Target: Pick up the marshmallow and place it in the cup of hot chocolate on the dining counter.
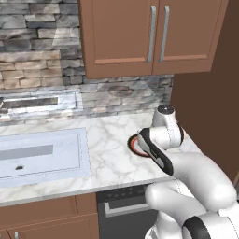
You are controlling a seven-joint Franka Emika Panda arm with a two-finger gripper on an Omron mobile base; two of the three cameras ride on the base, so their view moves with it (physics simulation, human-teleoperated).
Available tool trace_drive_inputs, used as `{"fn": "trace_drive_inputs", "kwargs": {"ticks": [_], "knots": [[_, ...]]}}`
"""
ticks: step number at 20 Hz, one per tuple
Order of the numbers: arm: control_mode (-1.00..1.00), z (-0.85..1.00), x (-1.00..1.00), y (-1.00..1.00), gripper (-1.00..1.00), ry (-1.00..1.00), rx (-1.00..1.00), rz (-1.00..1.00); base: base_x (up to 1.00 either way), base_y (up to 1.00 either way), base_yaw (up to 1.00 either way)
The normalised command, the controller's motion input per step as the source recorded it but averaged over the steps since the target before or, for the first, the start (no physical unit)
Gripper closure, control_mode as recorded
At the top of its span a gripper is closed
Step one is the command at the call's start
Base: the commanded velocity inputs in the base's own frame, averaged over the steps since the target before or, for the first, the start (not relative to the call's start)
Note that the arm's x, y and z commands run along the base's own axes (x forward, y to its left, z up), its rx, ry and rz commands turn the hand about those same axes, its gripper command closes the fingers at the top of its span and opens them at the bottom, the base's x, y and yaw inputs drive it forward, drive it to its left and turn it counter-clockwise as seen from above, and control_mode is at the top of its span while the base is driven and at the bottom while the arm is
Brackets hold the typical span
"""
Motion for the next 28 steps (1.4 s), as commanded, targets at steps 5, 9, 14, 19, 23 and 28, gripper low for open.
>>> {"fn": "trace_drive_inputs", "kwargs": {"ticks": [5,9,14,19,23,28], "knots": [[-1.0,-0.29,0.37,0.0,-1.0,0.0,0.0,0.0,0.0,0.0,0.0],[-1.0,-0.24,0.33,0.0,-1.0,0.0,0.0,0.0,0.0,0.0,0.0],[-1.0,-0.19,0.29,0.0,-1.0,0.0,0.0,0.0,0.0,0.0,0.0],[-1.0,-0.09,0.24,0.0,-1.0,0.01,0.0,0.0,0.0,0.0,0.0],[-1.0,-0.12,0.19,-0.1,-1.0,0.02,0.0,0.0,0.0,0.0,0.0],[-1.0,-0.23,0.04,-0.04,-1.0,0.0,0.0,0.0,0.0,0.0,0.0]]}}
